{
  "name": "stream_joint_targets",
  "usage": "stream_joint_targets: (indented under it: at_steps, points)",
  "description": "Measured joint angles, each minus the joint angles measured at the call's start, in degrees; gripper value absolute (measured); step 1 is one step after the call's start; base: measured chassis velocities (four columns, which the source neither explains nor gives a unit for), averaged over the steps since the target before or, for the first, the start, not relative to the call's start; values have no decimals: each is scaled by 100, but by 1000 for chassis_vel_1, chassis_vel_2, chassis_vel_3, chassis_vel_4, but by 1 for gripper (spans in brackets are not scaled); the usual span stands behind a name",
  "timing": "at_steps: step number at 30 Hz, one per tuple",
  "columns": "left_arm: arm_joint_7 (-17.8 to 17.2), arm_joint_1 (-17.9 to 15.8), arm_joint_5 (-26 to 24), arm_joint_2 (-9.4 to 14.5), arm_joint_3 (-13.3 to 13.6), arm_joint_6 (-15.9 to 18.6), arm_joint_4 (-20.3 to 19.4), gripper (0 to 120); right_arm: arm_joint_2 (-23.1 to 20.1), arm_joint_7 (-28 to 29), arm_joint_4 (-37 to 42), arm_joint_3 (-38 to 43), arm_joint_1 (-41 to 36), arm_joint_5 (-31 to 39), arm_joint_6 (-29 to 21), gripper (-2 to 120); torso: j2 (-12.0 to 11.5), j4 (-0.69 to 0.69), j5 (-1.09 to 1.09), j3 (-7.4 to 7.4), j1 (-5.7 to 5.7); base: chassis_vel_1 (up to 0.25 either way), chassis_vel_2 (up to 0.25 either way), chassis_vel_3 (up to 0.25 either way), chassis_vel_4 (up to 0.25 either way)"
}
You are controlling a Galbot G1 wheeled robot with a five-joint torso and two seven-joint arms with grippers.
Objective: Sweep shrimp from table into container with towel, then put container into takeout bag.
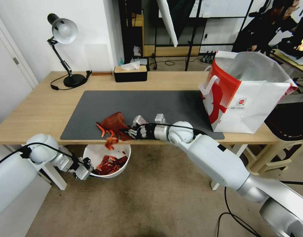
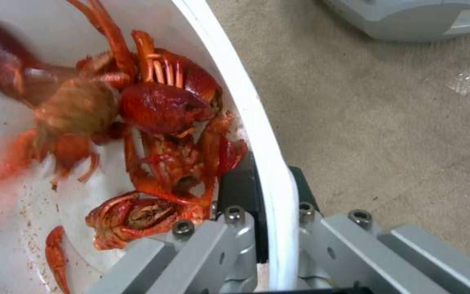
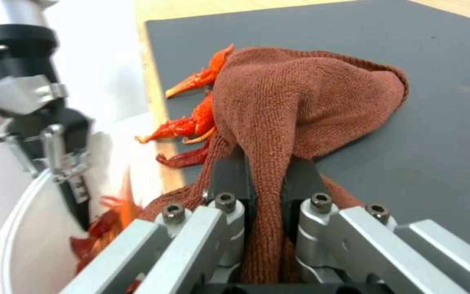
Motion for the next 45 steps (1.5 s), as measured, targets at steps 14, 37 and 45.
stream_joint_targets:
  at_steps: [14,37,45]
  points:
    - [-32,-58,-31,31,21,7,42,0,-360,-408,620,67,-470,-173,76,5,0,1,0,1,0,0,0,0,0]
    - [-61,-101,-45,32,50,8,73,0,-618,-847,1204,209,-767,-253,49,5,0,1,-1,1,0,0,0,0,0]
    - [-62,-50,-45,61,2,6,69,0,-672,-844,1444,614,-844,-83,49,5,0,0,-1,1,0,0,0,0,0]
